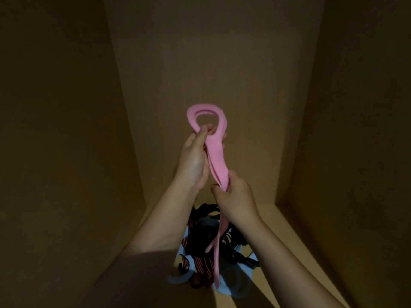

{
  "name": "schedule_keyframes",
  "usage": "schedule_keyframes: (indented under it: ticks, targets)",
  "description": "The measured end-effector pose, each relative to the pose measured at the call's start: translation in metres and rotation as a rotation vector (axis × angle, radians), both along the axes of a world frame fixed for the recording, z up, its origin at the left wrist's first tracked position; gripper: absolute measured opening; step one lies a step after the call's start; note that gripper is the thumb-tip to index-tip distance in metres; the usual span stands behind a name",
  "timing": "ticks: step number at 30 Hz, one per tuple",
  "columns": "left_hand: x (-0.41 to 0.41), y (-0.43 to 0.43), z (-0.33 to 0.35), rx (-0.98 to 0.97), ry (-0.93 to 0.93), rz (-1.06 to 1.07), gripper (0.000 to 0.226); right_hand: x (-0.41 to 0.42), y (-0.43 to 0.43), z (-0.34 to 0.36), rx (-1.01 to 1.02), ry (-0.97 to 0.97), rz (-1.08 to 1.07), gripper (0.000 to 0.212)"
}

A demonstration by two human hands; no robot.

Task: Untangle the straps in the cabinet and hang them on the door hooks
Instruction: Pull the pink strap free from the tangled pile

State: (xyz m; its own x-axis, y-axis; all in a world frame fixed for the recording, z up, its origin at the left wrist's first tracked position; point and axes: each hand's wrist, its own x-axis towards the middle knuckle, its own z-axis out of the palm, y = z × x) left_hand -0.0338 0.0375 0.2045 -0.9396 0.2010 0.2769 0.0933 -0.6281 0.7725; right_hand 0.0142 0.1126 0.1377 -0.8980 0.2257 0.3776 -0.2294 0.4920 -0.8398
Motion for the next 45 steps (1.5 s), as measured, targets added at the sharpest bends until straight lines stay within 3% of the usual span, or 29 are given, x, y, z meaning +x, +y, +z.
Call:
schedule_keyframes:
  ticks: [5, 8, 12, 16, 22, 24, 27, 31, 36, 40, 45]
  targets:
    - [-0.007, -0.005, -0.007, 0.042, -0.051, 0.028, 0.016, 0.004, 0.011, 0.009, 0.293, -0.031, -0.079, 0.016]
    - [-0.007, -0.003, -0.007, 0.100, -0.091, -0.017, 0.018, 0.001, 0.011, 0.009, 0.358, -0.096, -0.072, 0.017]
    - [-0.004, 0.004, -0.003, 0.184, -0.138, -0.070, 0.029, -0.001, 0.009, 0.006, 0.340, -0.187, -0.064, 0.028]
    - [-0.005, 0.008, -0.003, 0.253, -0.200, -0.112, 0.022, -0.003, 0.010, 0.006, 0.341, -0.245, -0.051, 0.037]
    - [-0.005, 0.005, -0.005, 0.287, -0.220, -0.124, 0.021, -0.005, 0.009, 0.001, 0.099, -0.258, 0.047, 0.014]
    - [-0.005, 0.005, -0.006, 0.280, -0.204, -0.122, 0.021, -0.005, 0.010, -0.001, 0.109, -0.263, 0.070, 0.004]
    - [-0.004, 0.004, -0.006, 0.274, -0.187, -0.110, 0.021, -0.008, 0.010, -0.003, 0.192, -0.227, 0.038, 0.021]
    - [-0.003, 0.005, -0.004, 0.267, -0.171, -0.126, 0.021, -0.010, 0.012, -0.005, 0.174, -0.222, 0.058, 0.028]
    - [0.002, 0.012, -0.008, 0.238, -0.129, -0.107, 0.031, -0.009, 0.017, -0.005, 0.268, -0.416, 0.104, 0.050]
    - [0.006, 0.017, -0.008, 0.211, -0.118, -0.119, 0.023, -0.009, 0.022, -0.002, 0.327, -0.462, 0.127, 0.040]
    - [0.009, 0.020, -0.003, 0.258, -0.125, -0.150, 0.035, -0.012, 0.014, -0.012, 0.196, -0.279, 0.081, 0.020]
